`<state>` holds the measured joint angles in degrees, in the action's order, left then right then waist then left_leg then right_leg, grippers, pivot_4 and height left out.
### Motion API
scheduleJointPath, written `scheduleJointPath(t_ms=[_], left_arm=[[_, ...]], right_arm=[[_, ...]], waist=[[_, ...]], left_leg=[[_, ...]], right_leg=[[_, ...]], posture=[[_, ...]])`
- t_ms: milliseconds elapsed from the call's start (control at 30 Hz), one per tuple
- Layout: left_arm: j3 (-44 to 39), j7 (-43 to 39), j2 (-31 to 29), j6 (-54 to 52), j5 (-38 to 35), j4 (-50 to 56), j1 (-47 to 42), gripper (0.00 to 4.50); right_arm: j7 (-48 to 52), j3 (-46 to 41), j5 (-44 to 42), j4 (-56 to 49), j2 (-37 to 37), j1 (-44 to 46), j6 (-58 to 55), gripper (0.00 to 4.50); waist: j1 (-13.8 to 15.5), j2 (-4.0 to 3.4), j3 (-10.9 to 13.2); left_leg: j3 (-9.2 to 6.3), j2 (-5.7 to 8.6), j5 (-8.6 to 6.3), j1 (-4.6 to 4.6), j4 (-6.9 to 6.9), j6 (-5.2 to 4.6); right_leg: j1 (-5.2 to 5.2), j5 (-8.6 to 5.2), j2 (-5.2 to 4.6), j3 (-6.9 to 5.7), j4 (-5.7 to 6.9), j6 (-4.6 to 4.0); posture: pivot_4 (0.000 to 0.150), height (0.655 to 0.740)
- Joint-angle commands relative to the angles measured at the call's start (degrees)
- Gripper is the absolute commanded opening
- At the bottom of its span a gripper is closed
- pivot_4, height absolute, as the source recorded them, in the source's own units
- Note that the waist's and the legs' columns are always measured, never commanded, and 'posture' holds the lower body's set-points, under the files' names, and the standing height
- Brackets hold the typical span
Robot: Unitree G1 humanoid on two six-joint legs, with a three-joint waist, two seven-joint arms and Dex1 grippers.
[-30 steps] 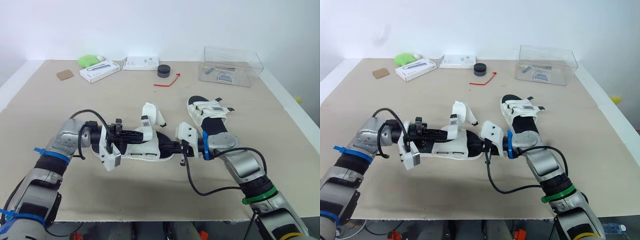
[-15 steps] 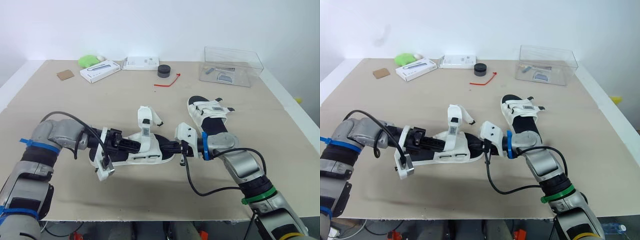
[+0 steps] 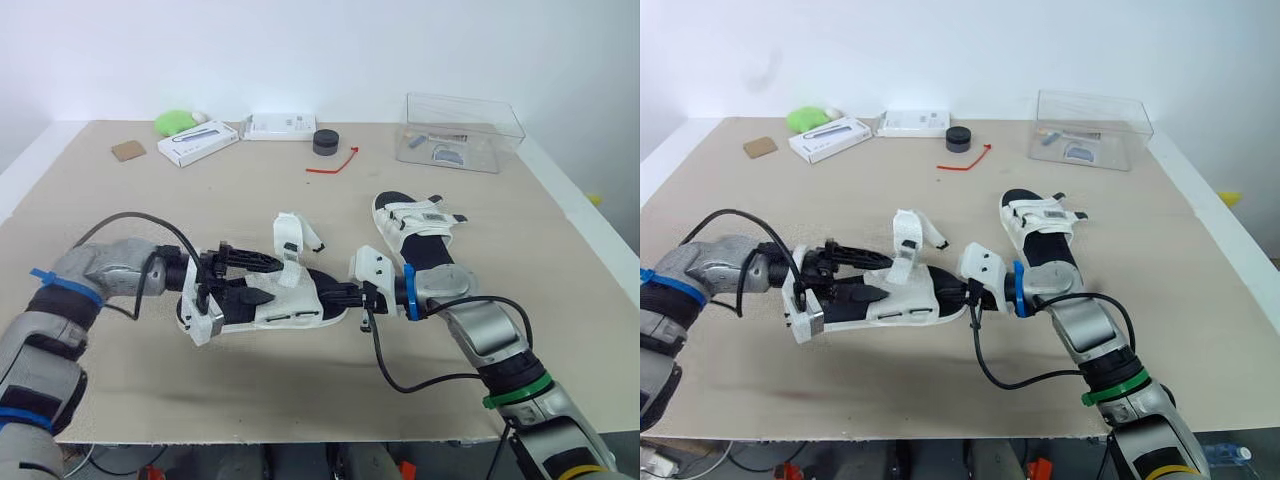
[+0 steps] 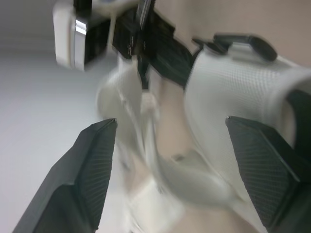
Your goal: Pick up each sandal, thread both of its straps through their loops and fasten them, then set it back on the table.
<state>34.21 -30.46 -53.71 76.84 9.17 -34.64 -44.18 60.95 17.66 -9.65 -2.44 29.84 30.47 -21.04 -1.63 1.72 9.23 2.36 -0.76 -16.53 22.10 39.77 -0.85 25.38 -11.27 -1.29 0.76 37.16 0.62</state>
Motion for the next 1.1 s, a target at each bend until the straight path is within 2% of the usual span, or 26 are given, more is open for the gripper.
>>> scheduleJointPath(t_ms=[33, 133, 233, 367, 500, 600, 667, 700, 767, 800, 900, 1000, 1100], left_arm=[[3.7, -10.7, -6.2, -9.5, -16.1, 10.4, 4.2, 3.46], [0.6, -15.5, -8.9, -15.1, -21.3, 15.3, 8.1, 3.46], [-3.4, -18.8, -9.1, -21.1, -24.9, 17.5, 10.9, 3.46], [-9.5, -22.7, -8.0, -37.6, -34.2, 22.6, 13.8, 3.46], [-14.8, -24.6, -6.9, -63.9, -47.2, 31.7, 13.5, 3.46], [-17.3, -22.1, -6.5, -93.5, -62.9, 37.9, 10.0, 3.46], [-20.2, -19.9, -3.8, -103.4, -68.8, 38.7, 7.9, 3.46], [-21.9, -17.7, -2.1, -110.4, -74.0, 37.8, 6.2, 3.46], [-24.5, -14.8, 1.6, -117.7, -77.6, 36.2, 3.5, 3.46], [-25.2, -13.2, 2.8, -125.1, -82.3, 34.1, 1.4, 3.46], [-26.6, -12.1, 5.3, -136.3, -85.1, 30.8, -2.2, 3.46], [-25.1, -15.7, 5.1, -144.5, -83.0, 30.2, -4.3, 3.46], [-23.9, -18.4, 5.3, -147.8, -79.0, 30.9, -5.0, 3.46]], right_arm=[[0.5, -0.6, 0.0, -0.5, 0.2, 1.0, 1.3, 0.0], [0.8, -0.5, 0.0, -0.1, 0.3, 1.0, 1.8, 0.0], [1.1, -0.2, 0.1, 0.3, 0.1, 1.3, 2.2, 0.0], [1.7, 0.1, 0.4, 1.3, -0.3, 1.8, 2.6, 0.0], [2.1, 0.3, 0.6, 2.1, -0.6, 2.0, 3.2, 0.0], [2.3, 0.3, 0.8, 2.7, -0.9, 2.3, 3.5, 0.0], [2.2, 0.4, 0.9, 3.0, -1.2, 2.5, 3.7, 0.0], [2.1, 0.3, 0.9, 3.1, -1.4, 2.6, 3.6, 0.0], [2.1, 0.4, 1.0, 3.0, -1.5, 2.6, 3.6, 0.0], [2.1, 0.5, 1.0, 2.9, -1.5, 2.6, 3.6, 0.0], [2.1, 0.6, 1.1, 3.0, -1.7, 2.8, 3.6, 0.0], [2.0, 0.5, 1.1, 3.2, -1.8, 3.1, 3.6, 0.0], [1.8, 0.4, 1.2, 3.1, -1.9, 3.1, 3.6, 0.0]], waist=[[0.0, 0.0, 0.0], [0.3, 0.0, 0.0], [0.5, 0.01, 0.0], [0.5, 0.01, 0.0], [0.5, 0.01, 0.0], [0.4, 0.02, 0.0], [0.4, 0.03, 0.0], [0.4, 0.03, 0.0], [0.4, 0.03, 0.0], [0.4, 0.04, 0.0], [0.2, 0.04, 0.0], [0.2, 0.03, 0.0], [0.2, 0.03, 0.0]], left_leg=[[-0.01, -0.03, 0.0, 0.02, 0.0, 0.0], [-0.04, -0.02, 0.0, 0.02, 0.0, 0.01], [-0.05, -0.01, 0.03, 0.0, 0.03, 0.04], [-0.03, -0.01, 0.04, 0.01, 0.11, 0.03], [-0.09, -0.03, 0.04, 0.04, 0.11, 0.03], [-0.16, -0.02, 0.04, 0.08, 0.11, 0.03], [-0.2, -0.01, 0.03, 0.08, 0.12, 0.02], [-0.21, -0.01, 0.03, 0.08, 0.12, 0.02], [-0.23, 0.0, 0.03, 0.09, 0.12, 0.03], [-0.25, 0.01, 0.03, 0.09, 0.13, 0.03], [-0.26, 0.02, 0.04, 0.08, 0.14, 0.03], [-0.26, 0.02, 0.04, 0.07, 0.13, 0.03], [-0.29, 0.02, 0.04, 0.05, 0.13, 0.05]], right_leg=[[0.02, -0.01, 0.01, -0.02, 0.0, -0.02], [0.01, -0.02, 0.04, -0.03, 0.01, -0.04], [-0.03, -0.03, 0.23, -0.03, 0.01, -0.03], [-0.05, -0.04, 0.29, 0.01, 0.0, -0.01], [-0.04, -0.07, 0.38, 0.06, 0.01, 0.03], [-0.05, -0.15, 0.47, 0.18, 0.01, 0.15], [-0.05, -0.26, 0.48, 0.2, 0.03, 0.35], [-0.05, -0.27, 0.5, 0.21, 0.03, 0.36], [-0.05, -0.24, 0.5, 0.21, 0.03, 0.31], [-0.05, -0.21, 0.51, 0.21, 0.03, 0.26], [-0.05, -0.15, 0.53, 0.23, 0.04, 0.14], [-0.04, -0.16, 0.59, 0.26, 0.05, 0.1], [-0.04, -0.22, 0.61, 0.25, 0.1, 0.01]], posture=[[0.15, 0.74], [0.15, 0.74], [0.15, 0.74], [0.15, 0.74], [0.15, 0.74], [0.15, 0.74], [0.15, 0.74], [0.15, 0.74], [0.15, 0.74], [0.15, 0.74], [0.15, 0.74], [0.15, 0.74], [0.15, 0.74]])
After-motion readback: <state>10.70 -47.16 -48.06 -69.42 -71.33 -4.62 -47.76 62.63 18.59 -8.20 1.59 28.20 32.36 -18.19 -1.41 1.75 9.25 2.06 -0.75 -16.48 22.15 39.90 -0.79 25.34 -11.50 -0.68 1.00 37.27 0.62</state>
